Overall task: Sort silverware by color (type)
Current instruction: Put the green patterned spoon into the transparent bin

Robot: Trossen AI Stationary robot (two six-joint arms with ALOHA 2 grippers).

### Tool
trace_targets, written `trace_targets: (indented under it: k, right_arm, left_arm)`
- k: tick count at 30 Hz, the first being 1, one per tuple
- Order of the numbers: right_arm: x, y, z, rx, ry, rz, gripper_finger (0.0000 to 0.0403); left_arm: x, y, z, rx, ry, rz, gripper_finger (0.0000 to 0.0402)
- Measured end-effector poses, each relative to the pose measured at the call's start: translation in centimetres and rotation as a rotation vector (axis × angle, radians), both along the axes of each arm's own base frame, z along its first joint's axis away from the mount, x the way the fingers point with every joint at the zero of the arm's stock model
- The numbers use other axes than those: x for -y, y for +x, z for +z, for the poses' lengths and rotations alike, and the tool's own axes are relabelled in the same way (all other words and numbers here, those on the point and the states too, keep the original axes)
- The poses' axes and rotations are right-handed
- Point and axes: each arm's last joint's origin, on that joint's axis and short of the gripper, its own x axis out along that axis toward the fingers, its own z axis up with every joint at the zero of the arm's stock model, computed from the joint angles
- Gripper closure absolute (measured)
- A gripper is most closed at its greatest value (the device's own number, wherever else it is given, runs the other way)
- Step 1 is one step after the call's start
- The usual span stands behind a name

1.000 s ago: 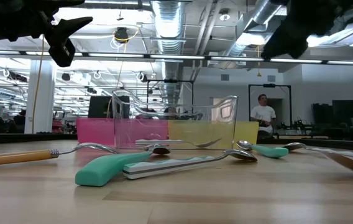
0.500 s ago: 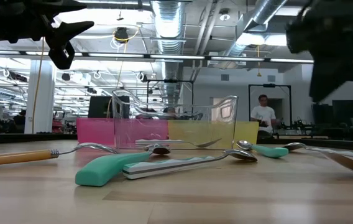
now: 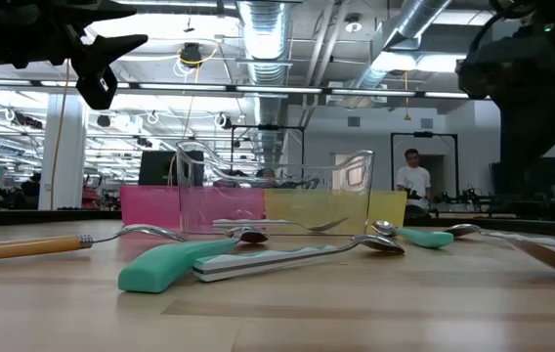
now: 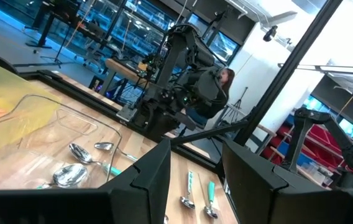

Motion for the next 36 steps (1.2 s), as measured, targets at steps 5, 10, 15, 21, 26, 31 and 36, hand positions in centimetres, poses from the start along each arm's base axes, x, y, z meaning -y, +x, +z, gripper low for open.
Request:
trace_targets:
  k: [5, 10, 15, 21, 26, 31, 36]
  right_arm:
    - [0.0, -0.1, 0.0, -0.01, 0.012, 0.005, 0.0209]
    - [-0.1, 0.2, -0.5, -0.033, 0.008, -0.022, 0.0188]
    - [-0.3, 1.0, -2.1, -0.115, -0.028, -0.042, 0.0187]
    - [0.1, 2.3, -4.6, -0.219, -0.061, -0.088, 0.0188]
    - [0.4, 3.1, -5.9, -0.26, -0.03, -0.085, 0.0188]
    - [0.4, 3.5, -6.1, -0.24, -0.013, -0.081, 0.0188]
    - [0.4, 3.5, -6.1, -0.243, -0.014, -0.078, 0.0188]
  left_arm:
    - [0.0, 0.0, 0.0, -0.001, 0.001, 0.0, 0.0271]
    - [0.0, 0.0, -0.1, -0.015, 0.004, 0.0, 0.0271]
    - [0.0, 0.0, -0.3, -0.032, 0.0, -0.001, 0.0271]
    - [0.0, 0.0, -0.3, -0.033, -0.001, -0.001, 0.0271]
    - [0.0, 0.0, -0.3, -0.032, -0.006, -0.004, 0.0271]
    - [0.0, 0.0, -0.3, -0.032, -0.008, -0.005, 0.0271]
    - [0.0, 0.0, -0.3, -0.032, -0.008, -0.005, 0.0271]
